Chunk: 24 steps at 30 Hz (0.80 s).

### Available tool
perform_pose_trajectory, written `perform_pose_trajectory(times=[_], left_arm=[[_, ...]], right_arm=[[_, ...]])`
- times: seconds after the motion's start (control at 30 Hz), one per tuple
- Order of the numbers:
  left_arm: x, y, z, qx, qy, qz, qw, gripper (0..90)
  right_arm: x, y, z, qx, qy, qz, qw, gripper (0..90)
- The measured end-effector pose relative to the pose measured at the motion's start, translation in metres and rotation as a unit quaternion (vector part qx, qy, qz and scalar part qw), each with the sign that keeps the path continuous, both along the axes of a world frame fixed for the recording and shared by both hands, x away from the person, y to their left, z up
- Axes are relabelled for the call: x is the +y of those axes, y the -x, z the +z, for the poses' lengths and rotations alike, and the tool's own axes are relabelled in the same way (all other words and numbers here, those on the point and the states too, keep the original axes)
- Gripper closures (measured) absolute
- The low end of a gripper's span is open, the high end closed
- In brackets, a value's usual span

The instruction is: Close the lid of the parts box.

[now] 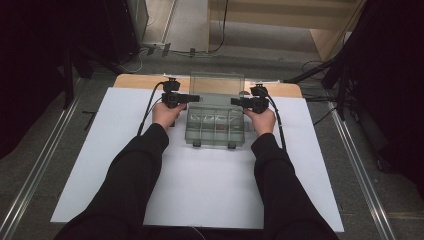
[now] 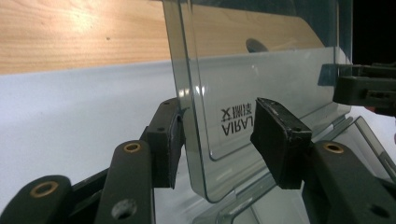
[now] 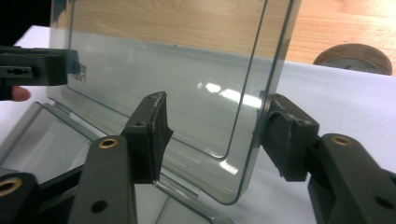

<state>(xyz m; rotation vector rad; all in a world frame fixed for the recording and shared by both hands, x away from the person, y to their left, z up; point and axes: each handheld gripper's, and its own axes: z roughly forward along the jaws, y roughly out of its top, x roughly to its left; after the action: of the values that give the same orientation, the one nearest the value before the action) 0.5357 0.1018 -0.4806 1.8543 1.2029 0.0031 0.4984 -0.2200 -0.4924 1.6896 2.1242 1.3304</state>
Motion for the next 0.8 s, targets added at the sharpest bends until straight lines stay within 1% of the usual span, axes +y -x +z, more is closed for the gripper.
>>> perform_pose_trajectory(times=[0.03,0.13,0.27,0.33,0.47,0.5,0.6,0.67,0.8], left_arm=[[-0.001,0.0,0.001,-0.002,-0.002,-0.001,1.0,51.8],[-0.001,0.001,0.003,-0.007,-0.004,-0.005,1.0,51.8],[0.001,0.002,0.007,-0.016,-0.003,-0.012,0.9998,51.9],[0.002,0.002,0.008,-0.017,-0.005,-0.016,0.9997,51.9],[0.003,0.004,0.011,-0.022,-0.007,-0.021,0.9995,51.9],[0.004,0.004,0.012,-0.024,-0.009,-0.025,0.9994,51.9],[0.004,0.006,0.014,-0.028,-0.011,-0.031,0.9991,51.9],[0.004,0.007,0.016,-0.029,-0.013,-0.031,0.999,51.9],[0.005,0.008,0.019,-0.03,-0.008,-0.033,0.999,51.9]], right_arm=[[0.0,0.001,0.001,0.004,-0.002,0.001,1.0,46.0],[-0.001,0.001,0.003,-0.002,0.003,0.005,1.0,46.0],[0.001,0.001,0.006,-0.009,0.001,0.004,0.9999,43.5],[0.001,0.001,0.008,-0.013,0.002,0.008,0.9999,41.9],[0.004,0.001,0.013,-0.02,0.011,0.009,0.9997,39.8],[0.005,0.001,0.014,-0.021,0.009,0.01,0.9997,39.5],[0.004,0.001,0.017,-0.024,0.011,0.008,0.9996,39.6],[0.004,0.002,0.02,-0.03,0.008,0.005,0.9995,39.6],[0.003,0.004,0.025,-0.032,0.004,0.009,0.9994,40.8]])
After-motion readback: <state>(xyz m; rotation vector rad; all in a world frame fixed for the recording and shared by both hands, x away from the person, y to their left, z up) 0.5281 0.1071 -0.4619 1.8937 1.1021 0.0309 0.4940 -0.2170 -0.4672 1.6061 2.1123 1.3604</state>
